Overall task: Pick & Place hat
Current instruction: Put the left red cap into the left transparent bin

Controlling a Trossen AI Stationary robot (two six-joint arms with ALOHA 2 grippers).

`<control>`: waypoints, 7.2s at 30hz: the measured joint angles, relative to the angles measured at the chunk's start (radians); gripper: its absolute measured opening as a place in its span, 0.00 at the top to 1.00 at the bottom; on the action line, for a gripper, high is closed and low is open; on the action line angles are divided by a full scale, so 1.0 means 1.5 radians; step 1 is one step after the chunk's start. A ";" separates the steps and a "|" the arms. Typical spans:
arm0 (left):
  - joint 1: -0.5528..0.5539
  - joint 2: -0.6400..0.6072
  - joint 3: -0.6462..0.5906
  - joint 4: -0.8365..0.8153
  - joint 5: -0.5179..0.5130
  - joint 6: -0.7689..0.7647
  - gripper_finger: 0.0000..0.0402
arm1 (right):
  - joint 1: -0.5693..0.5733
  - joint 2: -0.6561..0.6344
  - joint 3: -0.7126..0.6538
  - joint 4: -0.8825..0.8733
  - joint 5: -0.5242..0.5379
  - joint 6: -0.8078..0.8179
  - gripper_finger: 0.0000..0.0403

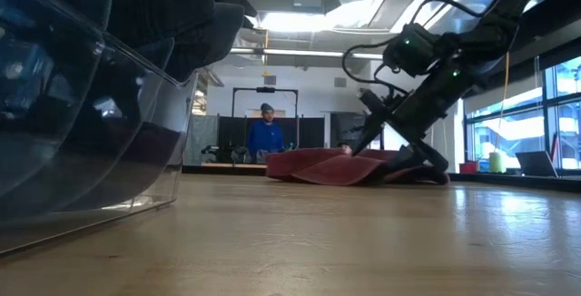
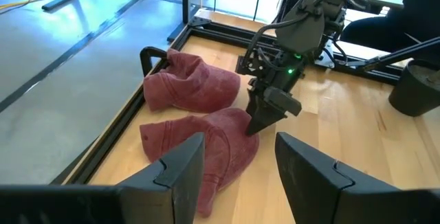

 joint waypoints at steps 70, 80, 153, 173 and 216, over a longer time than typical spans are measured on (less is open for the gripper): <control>0.152 -0.099 -0.001 -0.048 0.159 -0.141 0.51 | 0.168 -0.152 0.249 0.060 -0.006 -0.545 0.96; 0.147 -0.100 -0.001 -0.039 0.216 -0.150 0.51 | 0.168 -0.152 0.249 0.103 -0.036 -0.557 0.96; -0.242 -0.100 0.383 -0.529 0.223 -0.310 0.94 | 0.130 -0.152 0.249 -0.352 0.094 -0.564 0.63; -0.659 -0.056 0.486 -0.726 0.152 -0.617 0.94 | 0.130 -0.152 0.249 -0.394 0.095 -0.430 0.63; -0.923 0.174 0.349 -0.803 -0.056 -0.842 0.94 | 0.130 -0.152 0.249 -0.397 0.071 -0.418 0.63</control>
